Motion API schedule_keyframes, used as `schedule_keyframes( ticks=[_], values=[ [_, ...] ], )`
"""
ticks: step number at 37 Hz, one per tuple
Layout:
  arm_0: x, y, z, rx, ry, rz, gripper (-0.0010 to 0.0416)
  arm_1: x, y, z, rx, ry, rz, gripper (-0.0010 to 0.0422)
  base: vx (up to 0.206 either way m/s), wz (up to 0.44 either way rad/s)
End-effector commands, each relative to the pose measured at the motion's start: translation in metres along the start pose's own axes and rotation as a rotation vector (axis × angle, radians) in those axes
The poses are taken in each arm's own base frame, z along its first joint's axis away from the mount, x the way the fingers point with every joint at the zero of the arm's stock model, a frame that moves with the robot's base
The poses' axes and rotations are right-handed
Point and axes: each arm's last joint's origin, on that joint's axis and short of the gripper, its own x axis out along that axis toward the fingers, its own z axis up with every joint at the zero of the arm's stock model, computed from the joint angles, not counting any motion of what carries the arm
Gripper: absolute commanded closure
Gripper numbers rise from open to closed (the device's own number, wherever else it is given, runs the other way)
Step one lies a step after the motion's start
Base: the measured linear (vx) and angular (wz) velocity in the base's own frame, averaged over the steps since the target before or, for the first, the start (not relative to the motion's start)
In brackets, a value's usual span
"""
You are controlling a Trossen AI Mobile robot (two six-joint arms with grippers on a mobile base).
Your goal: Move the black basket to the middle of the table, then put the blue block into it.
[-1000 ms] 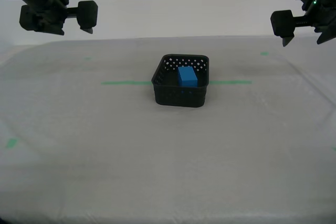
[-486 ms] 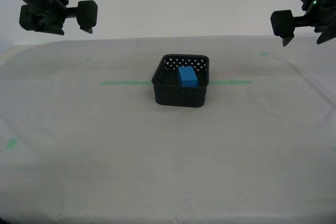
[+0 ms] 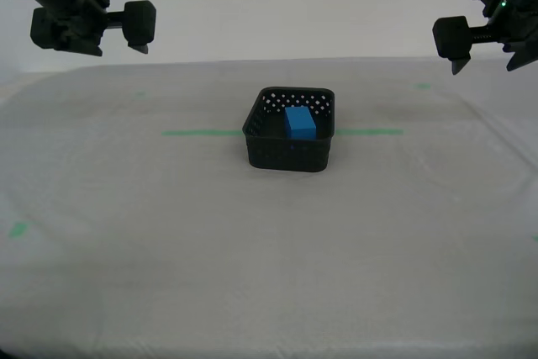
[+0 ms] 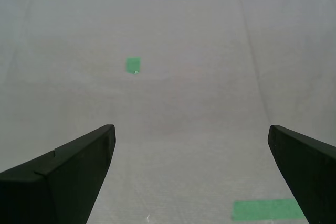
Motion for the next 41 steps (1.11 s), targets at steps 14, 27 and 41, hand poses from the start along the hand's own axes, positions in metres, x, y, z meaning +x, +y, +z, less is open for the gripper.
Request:
schedule_keyframes(
  ticks=[14,27,41],
  values=[
    [-0.0003,0.0003,0.0007,-0.001,-0.006,0.003,0.0007,-0.0001,0.0000,0.0006,0.001,-0.004,-0.003,0.0012,0.000,0.000],
    [-0.0003,0.0003,0.0007,-0.001,-0.006,0.003,0.0007,-0.0001,0.0000,0.0006,0.001,-0.004,-0.003,0.0012,0.000,0.000],
    [-0.0003,0.0003,0.0007,-0.001,-0.006,0.002,0.0007,-0.0001,0.0000,0.0005,0.001,-0.004,-0.003,0.0012,0.000,0.000]
  ],
)
